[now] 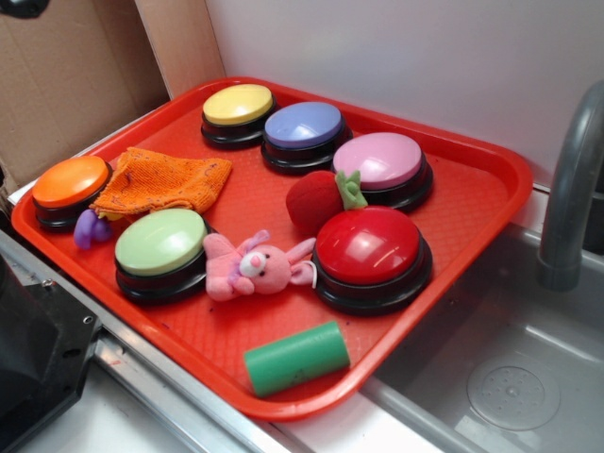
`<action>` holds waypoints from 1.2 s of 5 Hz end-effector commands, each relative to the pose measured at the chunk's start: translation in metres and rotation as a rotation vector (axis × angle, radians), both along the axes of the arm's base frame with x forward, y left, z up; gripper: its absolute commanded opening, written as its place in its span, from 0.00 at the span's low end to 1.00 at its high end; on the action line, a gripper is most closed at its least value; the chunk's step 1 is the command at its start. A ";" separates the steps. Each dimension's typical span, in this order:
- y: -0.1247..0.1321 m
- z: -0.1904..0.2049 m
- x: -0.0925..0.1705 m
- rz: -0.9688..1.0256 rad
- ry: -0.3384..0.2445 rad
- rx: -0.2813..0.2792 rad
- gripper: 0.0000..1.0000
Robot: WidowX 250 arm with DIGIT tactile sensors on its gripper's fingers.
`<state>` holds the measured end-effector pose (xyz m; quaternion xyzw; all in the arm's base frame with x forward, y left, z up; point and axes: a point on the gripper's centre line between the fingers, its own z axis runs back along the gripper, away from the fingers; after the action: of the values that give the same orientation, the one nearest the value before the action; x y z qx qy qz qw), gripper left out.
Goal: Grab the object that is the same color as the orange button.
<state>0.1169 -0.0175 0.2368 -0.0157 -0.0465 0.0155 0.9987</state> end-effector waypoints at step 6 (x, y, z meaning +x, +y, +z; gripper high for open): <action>0.054 -0.049 0.036 0.288 0.047 0.081 1.00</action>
<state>0.1524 0.0344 0.1793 0.0314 -0.0069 0.1574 0.9870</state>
